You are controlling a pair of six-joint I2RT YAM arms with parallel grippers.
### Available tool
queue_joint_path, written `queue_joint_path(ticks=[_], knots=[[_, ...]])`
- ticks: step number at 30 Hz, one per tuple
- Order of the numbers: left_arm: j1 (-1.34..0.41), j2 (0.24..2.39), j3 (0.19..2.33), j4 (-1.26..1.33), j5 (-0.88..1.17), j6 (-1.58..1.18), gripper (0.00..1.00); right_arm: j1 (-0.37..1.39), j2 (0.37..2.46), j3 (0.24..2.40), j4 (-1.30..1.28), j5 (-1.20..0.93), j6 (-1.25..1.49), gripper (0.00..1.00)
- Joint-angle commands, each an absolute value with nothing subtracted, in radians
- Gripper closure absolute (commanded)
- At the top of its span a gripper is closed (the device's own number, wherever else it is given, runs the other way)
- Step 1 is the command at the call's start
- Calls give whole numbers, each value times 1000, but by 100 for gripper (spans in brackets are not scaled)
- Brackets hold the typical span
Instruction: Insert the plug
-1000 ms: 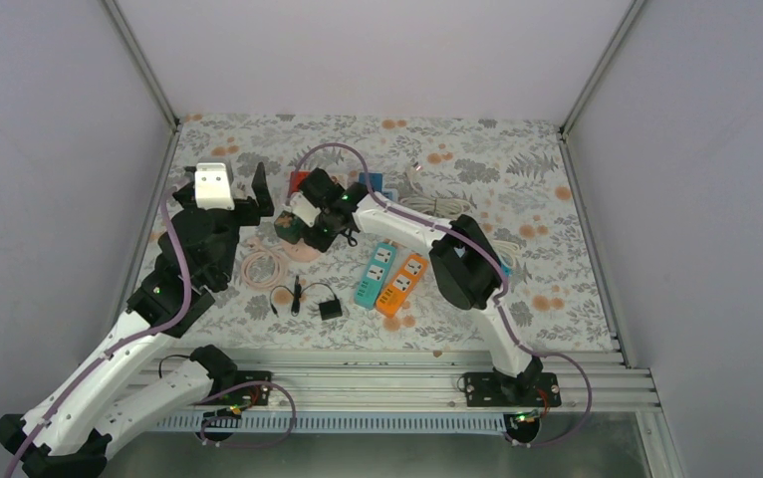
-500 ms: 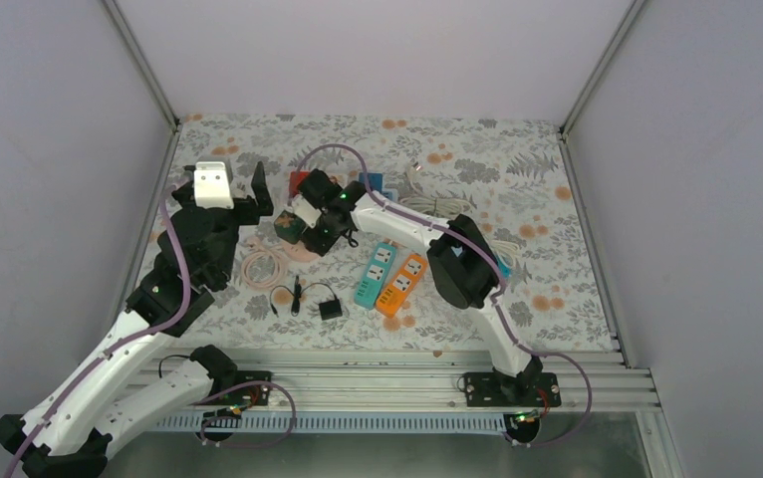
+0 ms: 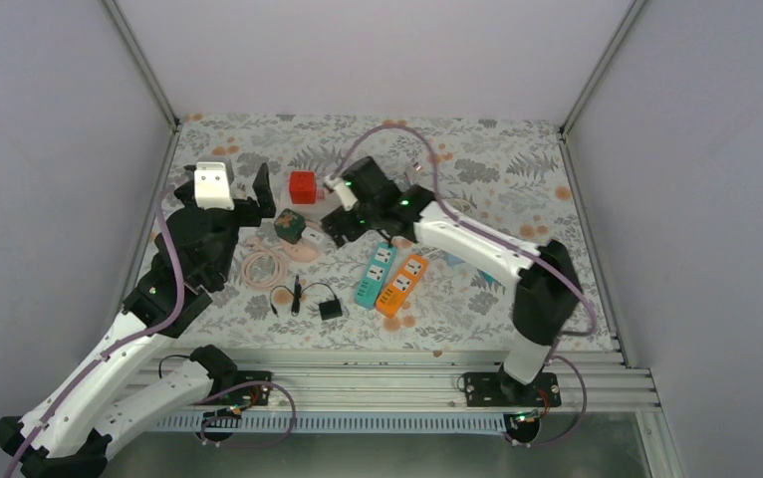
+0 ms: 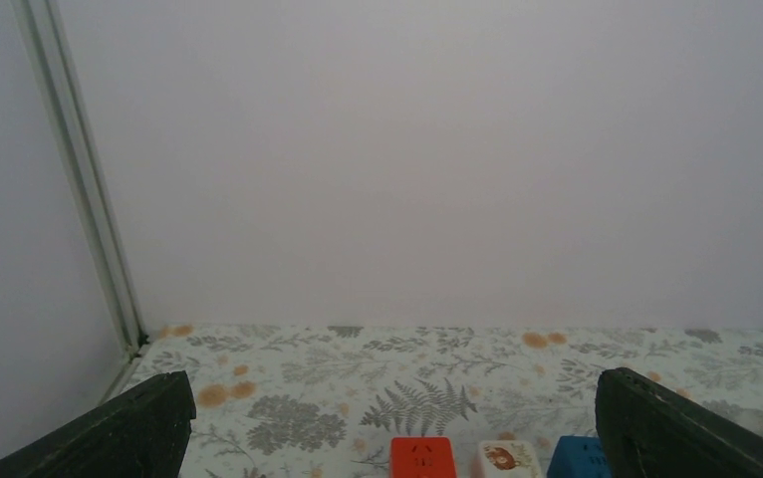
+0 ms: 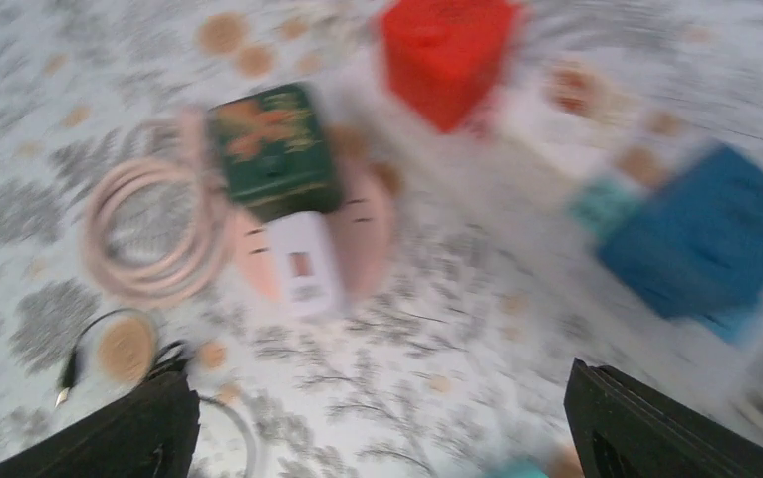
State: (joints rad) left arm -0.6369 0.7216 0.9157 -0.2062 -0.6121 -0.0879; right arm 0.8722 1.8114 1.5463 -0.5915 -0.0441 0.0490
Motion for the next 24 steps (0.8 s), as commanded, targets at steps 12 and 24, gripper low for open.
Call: queue_joint_path(ticks=[12, 24], knots=[[-630, 750, 849, -94, -411, -153, 0, 487, 1408, 957, -547, 402, 677, 13], [-630, 824, 792, 16, -297, -198, 0, 372, 1473, 802, -401, 182, 605, 28]])
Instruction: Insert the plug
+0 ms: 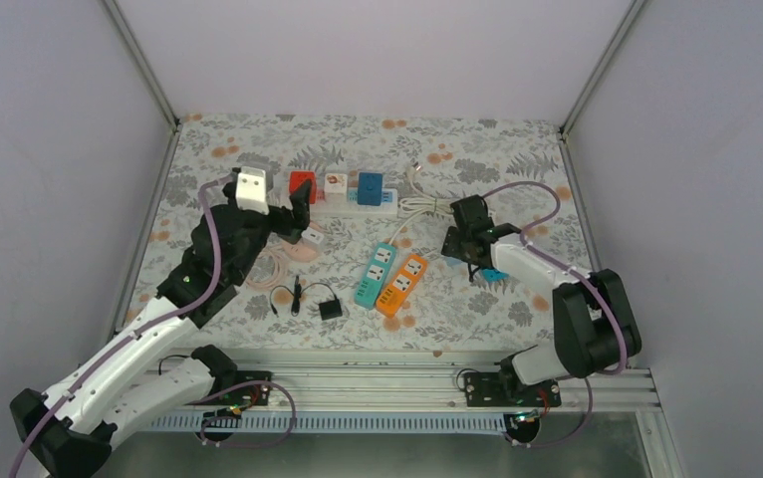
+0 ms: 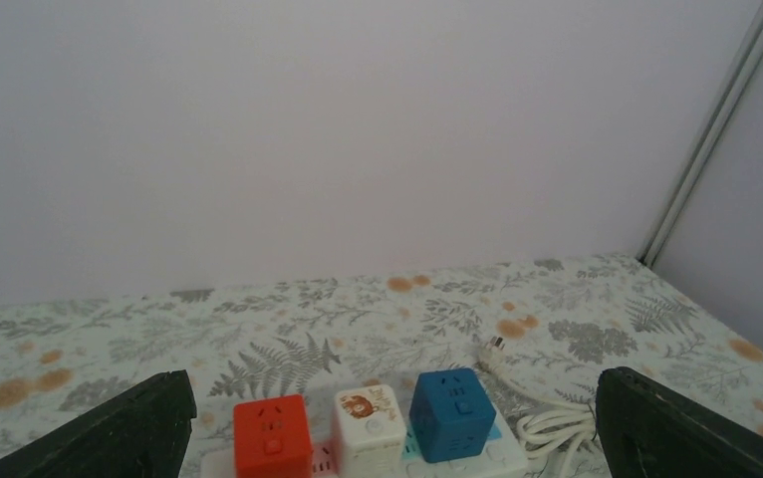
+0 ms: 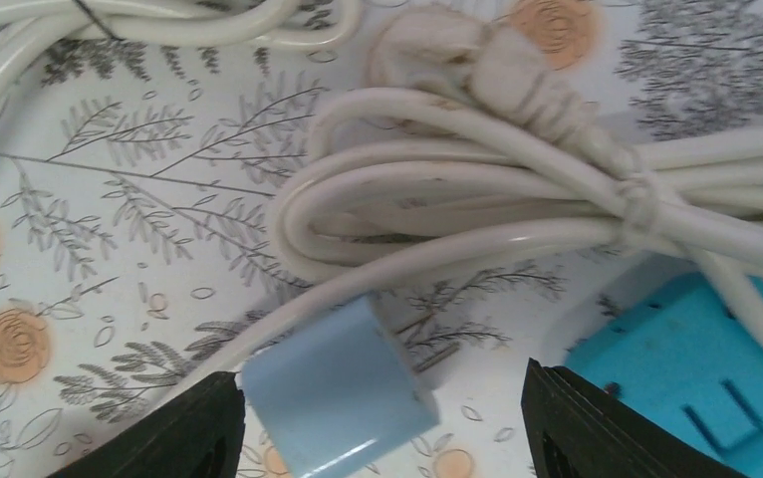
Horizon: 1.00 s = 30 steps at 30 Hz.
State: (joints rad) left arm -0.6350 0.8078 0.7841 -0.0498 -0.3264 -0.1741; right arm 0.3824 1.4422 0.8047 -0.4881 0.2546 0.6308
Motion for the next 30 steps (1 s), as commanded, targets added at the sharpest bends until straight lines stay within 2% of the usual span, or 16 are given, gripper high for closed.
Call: queue_joint_path(ticks=[1, 5, 6, 9, 12, 20, 23, 26, 30], knots=[[-630, 832, 795, 17, -297, -198, 0, 371, 1485, 802, -396, 166, 592, 27], [-630, 863, 813, 14, -298, -194, 0, 371, 1525, 810, -389, 129, 568, 25], [-630, 871, 816, 13, -298, -193, 0, 371, 1533, 813, -388, 135, 565, 27], [-630, 882, 821, 12, -300, -192, 0, 373, 1551, 826, -400, 167, 548, 46], [-630, 886, 819, 16, -298, -190, 0, 373, 1557, 835, -417, 200, 534, 57], [-630, 897, 824, 7, -289, -191, 0, 374, 1601, 845, -441, 179, 501, 48], [-630, 898, 826, 4, -288, -190, 0, 382, 1619, 845, -449, 187, 503, 50], [-630, 898, 827, 0, -287, -191, 0, 391, 1610, 852, -459, 210, 510, 56], [-630, 907, 828, 0, -272, -194, 0, 397, 1551, 863, -474, 229, 521, 57]])
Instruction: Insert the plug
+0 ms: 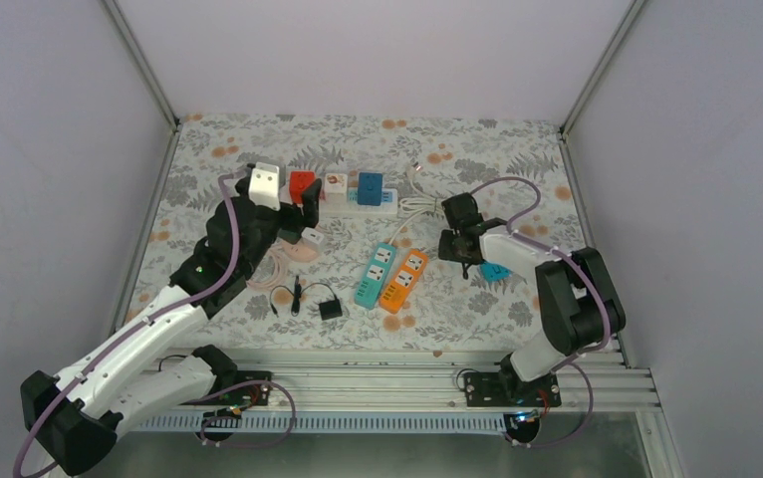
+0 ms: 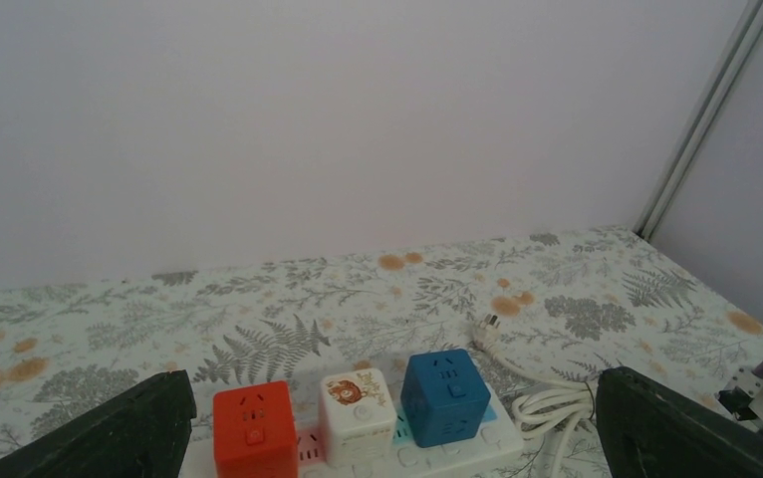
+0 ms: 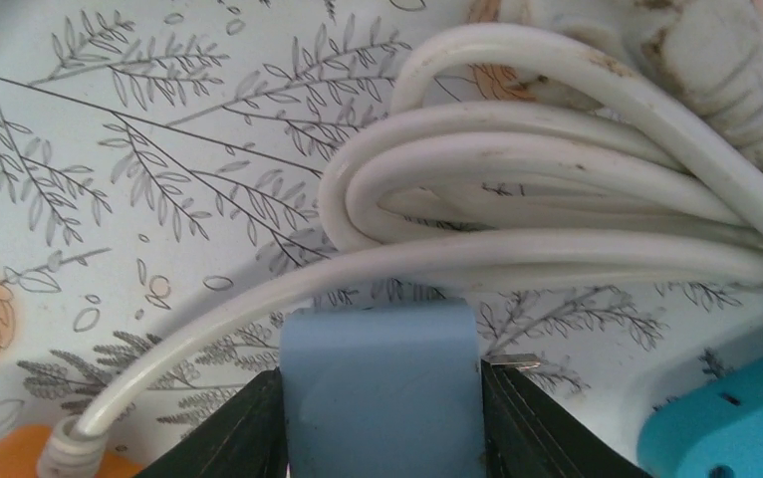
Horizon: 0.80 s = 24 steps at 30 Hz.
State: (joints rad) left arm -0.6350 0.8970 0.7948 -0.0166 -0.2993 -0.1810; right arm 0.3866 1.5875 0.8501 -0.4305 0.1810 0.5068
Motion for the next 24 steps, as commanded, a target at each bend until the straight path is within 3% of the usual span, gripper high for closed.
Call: queue_joint_path(ticks=[1, 7, 15, 24], knots=[[-630, 912, 830, -1, -265, -195, 0, 397, 1526, 863, -474, 229, 523, 57], [-630, 976, 840, 2, -202, -237, 0, 398, 1358, 856, -433, 149, 537, 56], [-630, 1097, 789, 171, 23, -376, 0, 408, 1178, 802, -88, -264, 711, 55], [-684, 1245, 718, 378, 74, -560, 3, 466, 1162, 775, 33, -263, 1117, 58]])
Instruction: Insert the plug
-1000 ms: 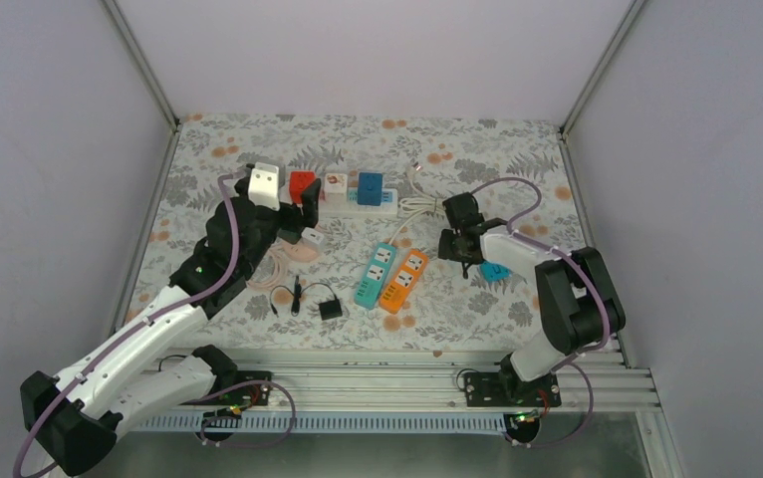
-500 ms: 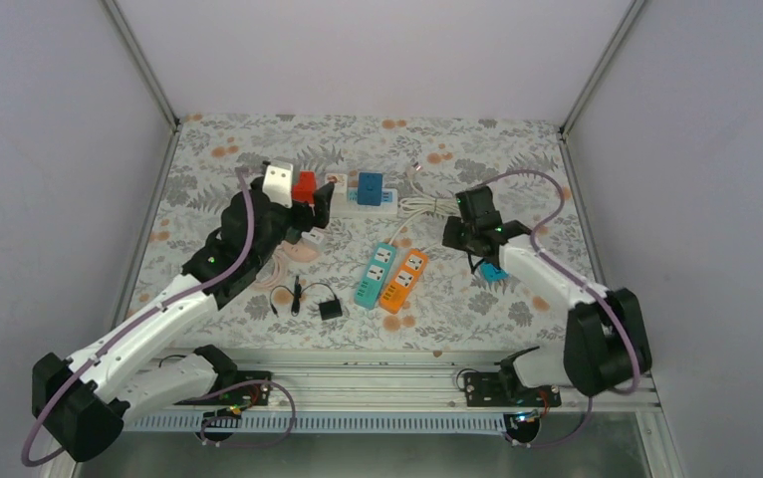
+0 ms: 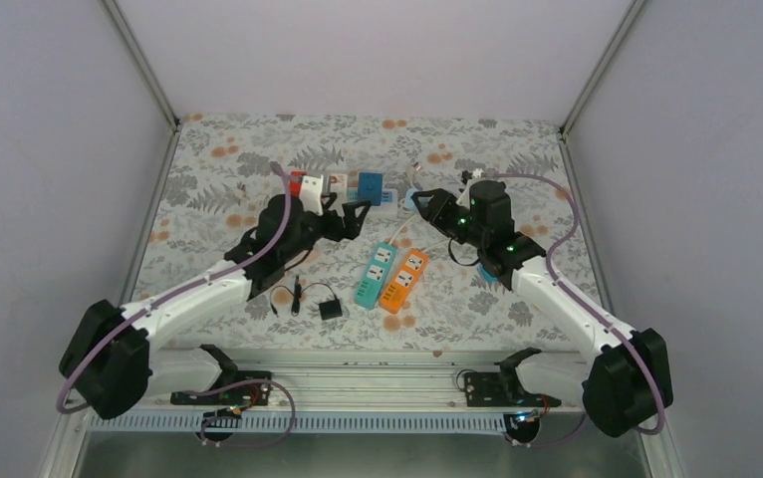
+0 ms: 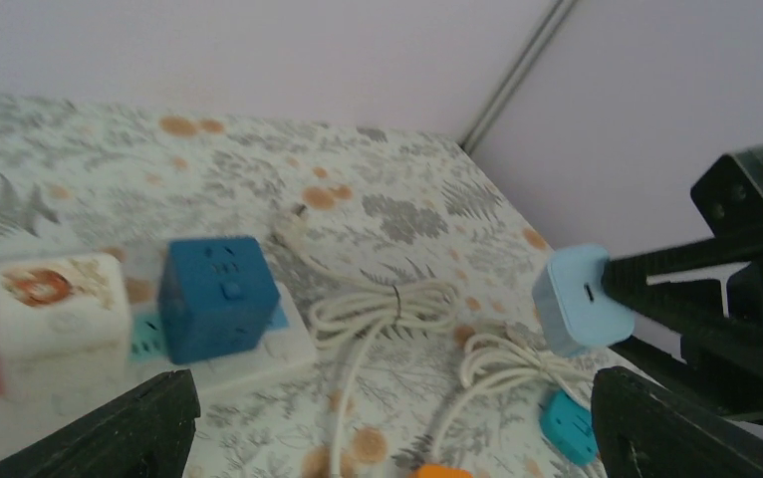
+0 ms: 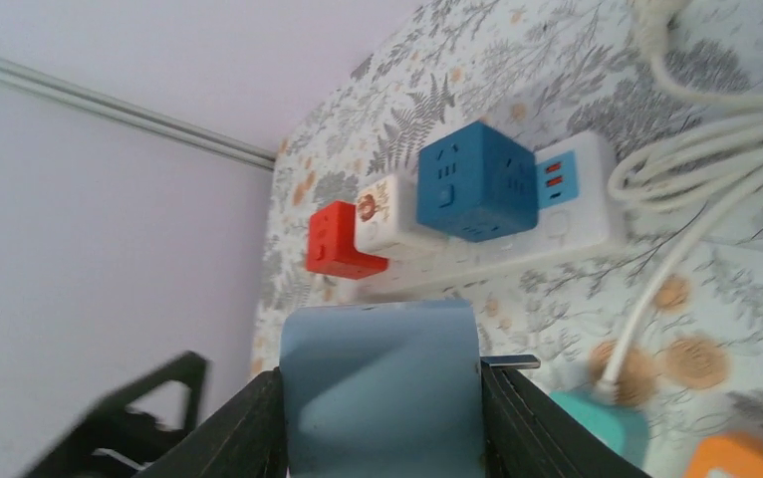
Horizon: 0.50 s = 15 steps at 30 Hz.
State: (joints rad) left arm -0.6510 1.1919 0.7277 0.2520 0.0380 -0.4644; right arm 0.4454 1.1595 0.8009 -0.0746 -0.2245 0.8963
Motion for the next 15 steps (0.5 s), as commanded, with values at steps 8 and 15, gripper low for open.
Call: queue_joint_path(ticks=[8, 15], knots=[[-760, 1353, 706, 551, 98, -638, 10, 526, 1180, 815, 65, -238, 1193, 59], [-799, 1427, 752, 576, 68, -580, 18, 554, 1203, 841, 68, -283, 1195, 59]])
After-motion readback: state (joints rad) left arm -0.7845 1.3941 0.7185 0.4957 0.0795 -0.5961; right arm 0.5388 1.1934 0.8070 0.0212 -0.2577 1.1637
